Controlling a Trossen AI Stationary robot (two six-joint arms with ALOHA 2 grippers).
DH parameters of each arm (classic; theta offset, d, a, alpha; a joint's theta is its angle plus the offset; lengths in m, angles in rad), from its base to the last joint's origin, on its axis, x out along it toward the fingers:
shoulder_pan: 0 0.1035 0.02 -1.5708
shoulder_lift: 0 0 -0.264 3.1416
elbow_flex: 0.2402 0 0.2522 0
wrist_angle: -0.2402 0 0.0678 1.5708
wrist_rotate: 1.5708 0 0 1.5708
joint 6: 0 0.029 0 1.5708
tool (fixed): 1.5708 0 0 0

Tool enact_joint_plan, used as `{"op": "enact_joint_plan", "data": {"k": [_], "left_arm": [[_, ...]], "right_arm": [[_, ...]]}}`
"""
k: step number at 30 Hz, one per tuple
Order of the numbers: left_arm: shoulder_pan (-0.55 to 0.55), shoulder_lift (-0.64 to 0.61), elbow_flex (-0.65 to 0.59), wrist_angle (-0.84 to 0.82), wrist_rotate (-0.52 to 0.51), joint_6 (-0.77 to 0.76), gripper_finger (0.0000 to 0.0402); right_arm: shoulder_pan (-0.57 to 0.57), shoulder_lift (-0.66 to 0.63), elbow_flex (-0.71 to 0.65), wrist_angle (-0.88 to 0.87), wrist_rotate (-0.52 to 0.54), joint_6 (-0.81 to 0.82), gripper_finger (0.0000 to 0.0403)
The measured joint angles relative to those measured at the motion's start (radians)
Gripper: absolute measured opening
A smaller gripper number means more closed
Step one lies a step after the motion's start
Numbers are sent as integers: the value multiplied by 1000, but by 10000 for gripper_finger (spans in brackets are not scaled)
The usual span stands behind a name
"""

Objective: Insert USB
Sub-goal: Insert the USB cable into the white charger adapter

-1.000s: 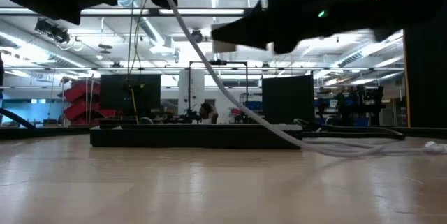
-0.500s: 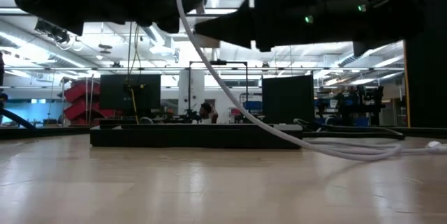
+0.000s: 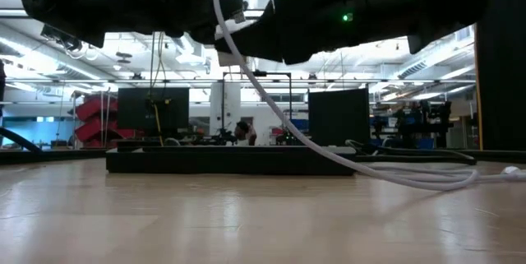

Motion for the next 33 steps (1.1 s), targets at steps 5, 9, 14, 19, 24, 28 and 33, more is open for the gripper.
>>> {"op": "enact_joint_plan", "data": {"k": [5,9,14,19,24,28,33], "left_arm": [[1,-5,0,-40,0,0,10],[1,-26,0,-80,0,-3,10],[1,-26,0,-95,-8,-3,10],[1,-26,0,-122,-37,-2,10],[1,-28,0,-136,-62,5,10],[1,-28,0,-141,-66,6,10],[1,-28,0,-146,-67,6,10]], "right_arm": [[0,0,0,-1,20,1,114],[0,0,0,-20,27,7,114],[0,0,0,-13,27,10,114],[0,0,0,-8,28,10,114],[1,0,0,-16,30,13,114],[3,0,0,-21,29,15,114],[4,0,0,-17,28,15,114]]}}
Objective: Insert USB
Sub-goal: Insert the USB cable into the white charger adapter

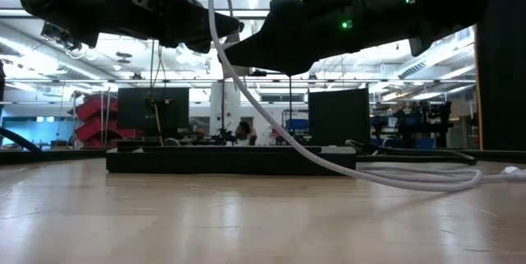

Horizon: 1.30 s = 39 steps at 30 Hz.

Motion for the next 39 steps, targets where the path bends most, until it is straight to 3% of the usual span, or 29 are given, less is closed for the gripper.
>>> {"op": "enact_joint_plan", "data": {"k": [34,39], "left_arm": [[-2,-78,0,-164,-50,-13,2],[-2,-78,49,-278,-73,-26,1]], "right_arm": [[-6,2,0,3,-1,45,114],[-6,1,0,-20,24,50,114]]}}
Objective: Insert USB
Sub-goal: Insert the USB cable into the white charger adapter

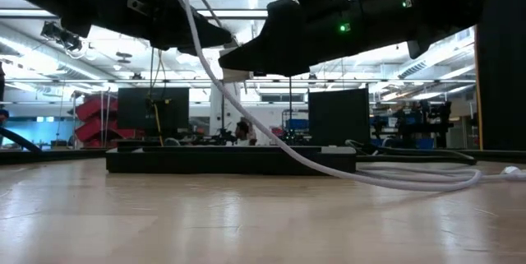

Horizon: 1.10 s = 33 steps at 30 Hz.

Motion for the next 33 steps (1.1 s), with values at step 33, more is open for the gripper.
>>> {"op": "enact_joint_plan", "data": {"k": [33], "left_arm": [[-21,6,43,-158,-52,-8,0]], "right_arm": [[-3,-2,98,-158,-1,81,114]]}}
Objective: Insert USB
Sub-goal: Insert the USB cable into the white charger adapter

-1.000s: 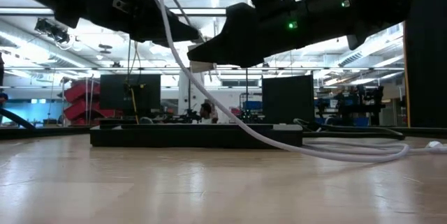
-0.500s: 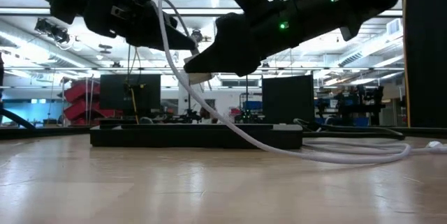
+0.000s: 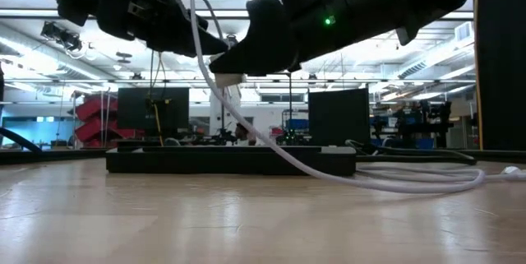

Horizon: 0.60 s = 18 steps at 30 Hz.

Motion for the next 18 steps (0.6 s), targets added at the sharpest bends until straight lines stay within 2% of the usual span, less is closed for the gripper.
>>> {"op": "enact_joint_plan", "data": {"k": [10,13,18], "left_arm": [[0,1,-1,7,2,-11,2],[1,1,-4,34,6,-18,22],[3,2,-4,54,5,-21,79]], "right_arm": [[0,0,0,-3,-2,-9,114],[-3,0,0,-27,8,11,114],[-11,0,4,-33,10,28,114]]}}
